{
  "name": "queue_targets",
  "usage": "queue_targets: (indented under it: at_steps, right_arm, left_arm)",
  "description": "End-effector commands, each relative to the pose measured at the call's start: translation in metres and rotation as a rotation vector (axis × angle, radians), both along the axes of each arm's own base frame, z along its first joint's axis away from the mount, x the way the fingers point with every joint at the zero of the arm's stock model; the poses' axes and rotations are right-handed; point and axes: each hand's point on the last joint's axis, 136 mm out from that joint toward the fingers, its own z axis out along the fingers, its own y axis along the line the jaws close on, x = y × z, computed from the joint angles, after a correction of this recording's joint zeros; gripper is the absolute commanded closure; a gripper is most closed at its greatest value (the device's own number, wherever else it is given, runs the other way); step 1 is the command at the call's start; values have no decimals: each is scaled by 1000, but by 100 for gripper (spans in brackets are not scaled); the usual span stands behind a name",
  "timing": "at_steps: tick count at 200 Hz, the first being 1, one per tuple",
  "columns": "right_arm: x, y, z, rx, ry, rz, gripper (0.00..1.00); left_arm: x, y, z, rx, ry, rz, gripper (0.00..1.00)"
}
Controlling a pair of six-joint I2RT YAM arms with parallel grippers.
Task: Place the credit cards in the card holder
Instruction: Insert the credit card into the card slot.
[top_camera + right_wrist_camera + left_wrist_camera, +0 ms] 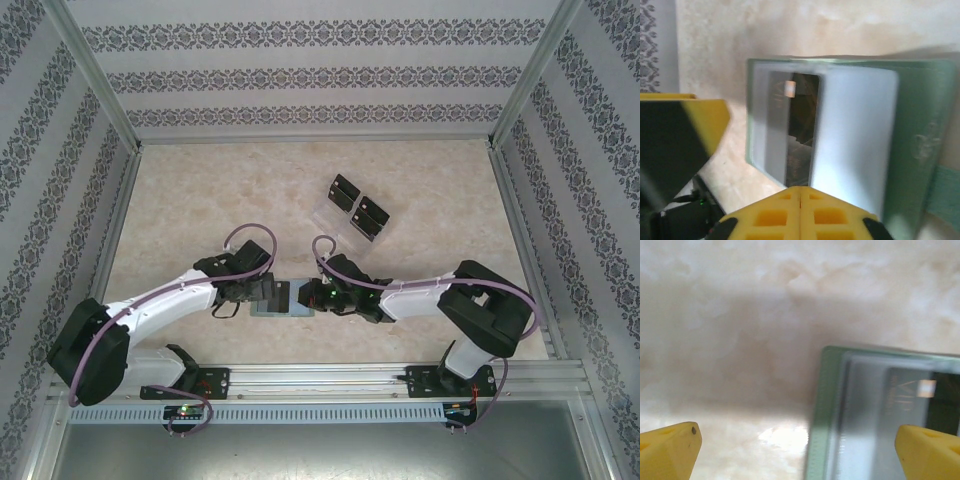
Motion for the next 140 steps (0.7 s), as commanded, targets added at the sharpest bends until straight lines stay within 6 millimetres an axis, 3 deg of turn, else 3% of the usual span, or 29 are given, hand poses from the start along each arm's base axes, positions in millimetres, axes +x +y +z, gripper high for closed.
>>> queue_targets:
  at_steps: [1,83,140]
  right_arm:
    - [-2,-11,-25,-61,28,-15,100]
    - [-4,-22,-43,-84,47,-55,100]
    - [-5,-22,-47,-87,57,-59,100]
  left_arm:
    - [3,-18,6,-31,9,-59,0]
    - [6,-60,-6,-50,14,-142,0]
    - [3,-66,-23,-17,50,-156,0]
